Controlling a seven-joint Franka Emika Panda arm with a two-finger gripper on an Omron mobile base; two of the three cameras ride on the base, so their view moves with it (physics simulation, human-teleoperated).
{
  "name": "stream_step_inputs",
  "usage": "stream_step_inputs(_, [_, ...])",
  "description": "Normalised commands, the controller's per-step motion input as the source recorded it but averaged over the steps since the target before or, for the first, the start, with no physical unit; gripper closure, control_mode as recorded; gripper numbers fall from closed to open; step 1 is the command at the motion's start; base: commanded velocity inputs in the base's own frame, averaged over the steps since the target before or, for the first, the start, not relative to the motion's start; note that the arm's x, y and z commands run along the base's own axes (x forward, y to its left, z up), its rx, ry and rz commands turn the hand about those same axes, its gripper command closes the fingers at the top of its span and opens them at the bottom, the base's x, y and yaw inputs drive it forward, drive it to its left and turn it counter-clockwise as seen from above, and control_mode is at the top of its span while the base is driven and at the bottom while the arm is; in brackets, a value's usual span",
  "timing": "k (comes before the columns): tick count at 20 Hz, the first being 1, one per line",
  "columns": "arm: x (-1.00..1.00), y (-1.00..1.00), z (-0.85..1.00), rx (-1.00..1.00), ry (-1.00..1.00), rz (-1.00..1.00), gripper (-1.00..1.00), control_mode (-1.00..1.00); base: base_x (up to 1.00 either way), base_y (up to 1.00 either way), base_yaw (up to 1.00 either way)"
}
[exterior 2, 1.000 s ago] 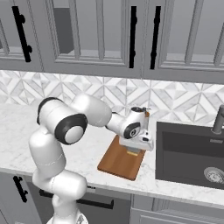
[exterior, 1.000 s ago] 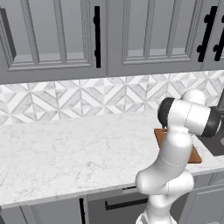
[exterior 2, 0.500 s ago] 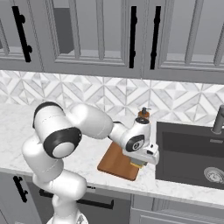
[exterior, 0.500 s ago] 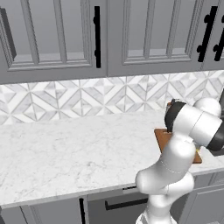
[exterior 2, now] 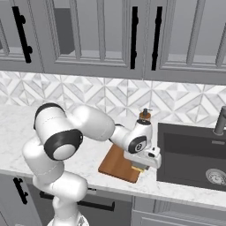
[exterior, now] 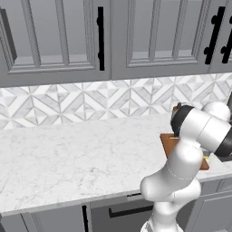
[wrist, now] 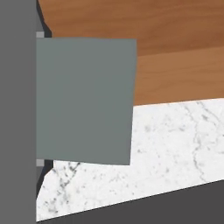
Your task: Pick up the sponge from the counter and clean the cutting board by briefly scrubbing or pressing down on the cutting board. Once finished, release the sponge.
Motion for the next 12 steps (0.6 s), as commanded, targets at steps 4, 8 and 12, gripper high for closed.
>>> stream_step_inputs(4, [-0.55, 0.51, -0.92, -0.06, 0.0, 0.01, 1.0, -1.0, 0.0, 0.0, 0.0])
stream_step_inputs(8, [-0.8, 0.26, -0.13, -0.01, -0.13, 0.0, 1.0, -1.0, 0.0, 0.0, 0.0])
stream_step_inputs(12, [-0.94, 0.48, 0.01, 0.0, -0.17, 0.0, 1.0, -1.0, 0.0, 0.0, 0.0])
